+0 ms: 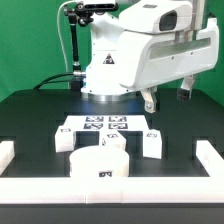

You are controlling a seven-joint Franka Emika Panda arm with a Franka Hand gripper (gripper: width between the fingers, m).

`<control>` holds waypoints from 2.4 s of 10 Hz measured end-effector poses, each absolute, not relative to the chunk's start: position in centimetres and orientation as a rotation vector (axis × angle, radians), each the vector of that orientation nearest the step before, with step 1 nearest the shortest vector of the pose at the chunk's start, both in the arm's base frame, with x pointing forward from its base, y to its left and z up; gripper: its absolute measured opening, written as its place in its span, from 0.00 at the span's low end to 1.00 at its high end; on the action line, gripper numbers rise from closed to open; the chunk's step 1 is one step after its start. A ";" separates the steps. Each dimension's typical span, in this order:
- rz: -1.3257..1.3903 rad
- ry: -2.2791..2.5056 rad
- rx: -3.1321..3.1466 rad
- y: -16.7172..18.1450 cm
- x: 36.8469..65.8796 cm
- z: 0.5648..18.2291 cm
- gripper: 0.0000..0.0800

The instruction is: Assemble stool

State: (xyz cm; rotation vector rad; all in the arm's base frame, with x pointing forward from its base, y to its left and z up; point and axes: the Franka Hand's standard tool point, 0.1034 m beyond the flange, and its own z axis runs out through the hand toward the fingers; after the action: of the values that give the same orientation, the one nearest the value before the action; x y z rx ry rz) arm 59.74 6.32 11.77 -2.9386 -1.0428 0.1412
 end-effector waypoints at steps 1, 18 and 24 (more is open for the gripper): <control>0.141 -1.043 -2.939 6.3 59.7 11.8 0.81; -0.044 -1.430 -2.802 -1.6 58.8 6.0 0.81; -0.070 -1.380 -2.838 -2.4 58.5 4.8 0.81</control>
Offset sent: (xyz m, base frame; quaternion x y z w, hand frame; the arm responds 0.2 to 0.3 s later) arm 0.0000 0.0000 0.0000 0.0000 0.0000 0.0000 1.0000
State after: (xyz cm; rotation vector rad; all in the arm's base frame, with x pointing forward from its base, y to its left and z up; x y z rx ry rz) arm 58.53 -2.36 4.77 -2.8381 -1.3800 -0.0699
